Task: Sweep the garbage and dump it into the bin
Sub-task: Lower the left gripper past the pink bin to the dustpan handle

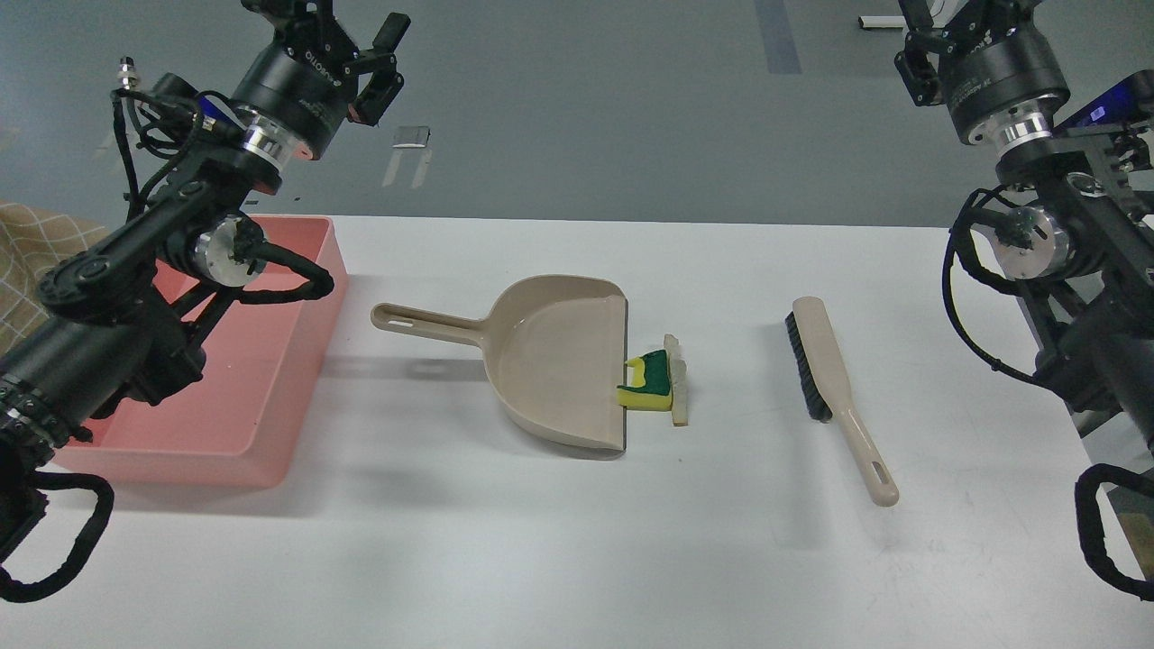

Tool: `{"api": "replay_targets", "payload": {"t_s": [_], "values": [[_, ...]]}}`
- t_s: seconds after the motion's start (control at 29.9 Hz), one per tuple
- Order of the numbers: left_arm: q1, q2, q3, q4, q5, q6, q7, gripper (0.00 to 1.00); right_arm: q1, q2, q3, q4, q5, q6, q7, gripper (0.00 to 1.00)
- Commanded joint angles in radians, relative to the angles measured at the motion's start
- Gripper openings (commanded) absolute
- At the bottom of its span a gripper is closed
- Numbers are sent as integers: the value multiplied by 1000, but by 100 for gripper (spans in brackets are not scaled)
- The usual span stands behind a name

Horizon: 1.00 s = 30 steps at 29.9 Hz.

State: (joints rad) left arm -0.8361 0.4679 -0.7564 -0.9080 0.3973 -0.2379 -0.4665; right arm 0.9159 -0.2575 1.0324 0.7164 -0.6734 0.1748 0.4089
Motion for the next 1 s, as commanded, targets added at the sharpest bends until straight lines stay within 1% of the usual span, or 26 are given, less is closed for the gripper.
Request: {"api": "replay_targets", "payload": {"t_s": [0.0,0.47,0.54,0.57,0.64,0.7,0.77,0.84,0.87,0.9,0.97], "values": [[0,0,-1,0,0,0,-1,98,1,0,0,0,0,0,-1,100],[3,0,0,-3,1,5,-1,98,5,0,2,1,0,-1,-1,100],[12,9,5,-43,5,23,-3,98,5,0,0,1,0,0,1,100],[25,30,11,-84,15,37,-1,98,5,0,1,1,0,-1,-1,100],[40,58,25,-129,47,51,-3,98,5,-2,2,1,0,0,-1,100],[63,110,45,-202,124,74,-1,98,5,-8,2,3,0,-1,-1,100],[127,202,57,-326,219,112,-1,98,5,-12,0,3,0,-1,-1,100],[169,253,55,-389,256,133,-3,98,1,-14,0,3,0,-1,1,100],[208,303,55,-457,288,159,-1,98,1,-16,0,3,2,-1,1,100],[230,328,55,-488,305,175,-1,98,0,-16,0,3,0,0,1,100],[317,414,54,-601,380,235,-3,98,-2,-13,0,3,0,-1,1,100]]}}
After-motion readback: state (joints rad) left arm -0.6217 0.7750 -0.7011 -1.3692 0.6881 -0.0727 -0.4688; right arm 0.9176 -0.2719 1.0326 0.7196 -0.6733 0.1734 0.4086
